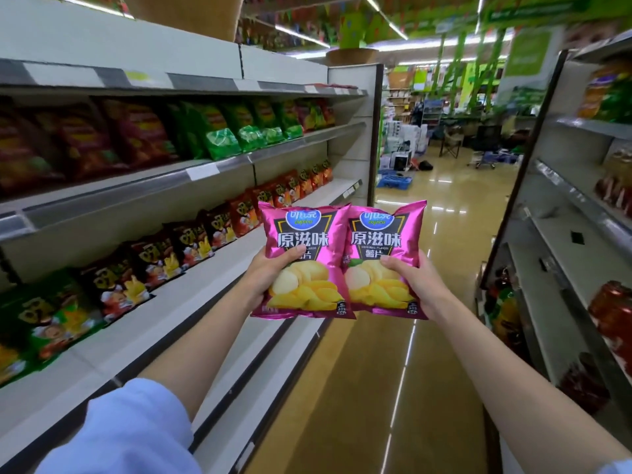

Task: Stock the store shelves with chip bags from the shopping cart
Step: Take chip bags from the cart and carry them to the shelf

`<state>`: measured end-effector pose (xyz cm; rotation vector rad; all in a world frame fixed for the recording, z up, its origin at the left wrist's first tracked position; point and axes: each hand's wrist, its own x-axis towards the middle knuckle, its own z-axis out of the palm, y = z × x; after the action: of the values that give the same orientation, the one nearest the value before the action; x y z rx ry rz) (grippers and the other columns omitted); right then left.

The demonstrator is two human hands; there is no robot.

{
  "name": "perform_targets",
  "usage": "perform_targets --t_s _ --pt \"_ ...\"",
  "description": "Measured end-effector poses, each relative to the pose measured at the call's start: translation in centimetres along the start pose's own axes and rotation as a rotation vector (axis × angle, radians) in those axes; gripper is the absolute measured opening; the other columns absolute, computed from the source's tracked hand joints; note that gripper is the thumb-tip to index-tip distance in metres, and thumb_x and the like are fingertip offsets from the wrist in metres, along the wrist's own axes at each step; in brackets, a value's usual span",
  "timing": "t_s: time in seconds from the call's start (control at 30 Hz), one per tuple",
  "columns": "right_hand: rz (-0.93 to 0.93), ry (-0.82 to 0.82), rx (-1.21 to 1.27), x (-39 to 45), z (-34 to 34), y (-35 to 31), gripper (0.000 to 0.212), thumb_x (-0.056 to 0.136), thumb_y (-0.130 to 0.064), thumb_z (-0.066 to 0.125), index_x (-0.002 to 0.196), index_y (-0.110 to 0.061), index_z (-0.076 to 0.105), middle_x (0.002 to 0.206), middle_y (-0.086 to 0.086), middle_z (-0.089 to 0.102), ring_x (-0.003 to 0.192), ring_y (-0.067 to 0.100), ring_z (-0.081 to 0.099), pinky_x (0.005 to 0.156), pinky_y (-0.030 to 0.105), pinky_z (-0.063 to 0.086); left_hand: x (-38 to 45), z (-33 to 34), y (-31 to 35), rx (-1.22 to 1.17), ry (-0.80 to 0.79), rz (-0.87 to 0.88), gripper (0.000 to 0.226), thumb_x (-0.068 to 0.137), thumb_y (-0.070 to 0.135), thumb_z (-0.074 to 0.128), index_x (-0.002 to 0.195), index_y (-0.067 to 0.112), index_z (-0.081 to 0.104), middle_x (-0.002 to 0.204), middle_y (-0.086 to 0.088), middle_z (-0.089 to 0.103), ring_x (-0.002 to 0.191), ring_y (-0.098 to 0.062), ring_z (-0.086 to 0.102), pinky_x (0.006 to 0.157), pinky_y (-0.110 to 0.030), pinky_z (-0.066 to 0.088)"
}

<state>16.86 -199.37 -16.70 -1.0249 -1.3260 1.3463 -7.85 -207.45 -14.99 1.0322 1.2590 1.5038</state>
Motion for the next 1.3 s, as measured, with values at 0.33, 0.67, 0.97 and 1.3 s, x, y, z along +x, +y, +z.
perform_targets --t_s 0.33,0.67,0.97,1.3 --pt "-0.058 0.037 -0.033 23.7 1.0 -1.9 0.051 0.075 -0.021 0.080 0.119 -0.010 0.056 0.108 0.012 0.070 0.092 0.027 0.069 0.081 0.041 0.057 24.5 0.4 0.9 -0.017 -0.001 0.082 0.030 0.075 0.026 0.077 0.102 0.023 0.065 0.096 0.000 0.075 0.079 -0.013 0.072 0.070 -0.027 0.057" --pt "-0.040 0.055 0.033 42.5 2.4 -0.9 0.052 0.075 -0.019 0.080 0.119 -0.007 0.054 0.106 0.014 0.070 0.086 0.026 0.070 0.072 0.038 0.057 43.6 0.3 1.5 0.058 -0.004 0.078 0.019 0.078 0.026 0.075 0.095 0.026 0.066 0.090 0.008 0.074 0.075 -0.007 0.071 0.069 -0.022 0.054" --pt "-0.037 -0.036 0.055 57.5 2.2 1.1 0.052 0.073 -0.022 0.081 0.118 -0.010 0.056 0.103 0.010 0.072 0.084 0.025 0.071 0.067 0.035 0.056 56.4 1.4 0.5 0.083 0.050 0.076 0.021 0.081 0.024 0.074 0.100 0.022 0.067 0.091 0.003 0.076 0.081 -0.014 0.072 0.076 -0.029 0.056" --pt "-0.189 -0.162 0.043 79.2 -1.2 -4.2 0.043 0.073 -0.024 0.082 0.109 -0.015 0.061 0.102 0.008 0.073 0.094 0.029 0.070 0.088 0.050 0.055 74.6 7.4 4.4 0.103 0.172 0.178 0.022 0.076 0.029 0.077 0.095 0.022 0.069 0.091 0.000 0.076 0.081 -0.017 0.072 0.078 -0.031 0.056"
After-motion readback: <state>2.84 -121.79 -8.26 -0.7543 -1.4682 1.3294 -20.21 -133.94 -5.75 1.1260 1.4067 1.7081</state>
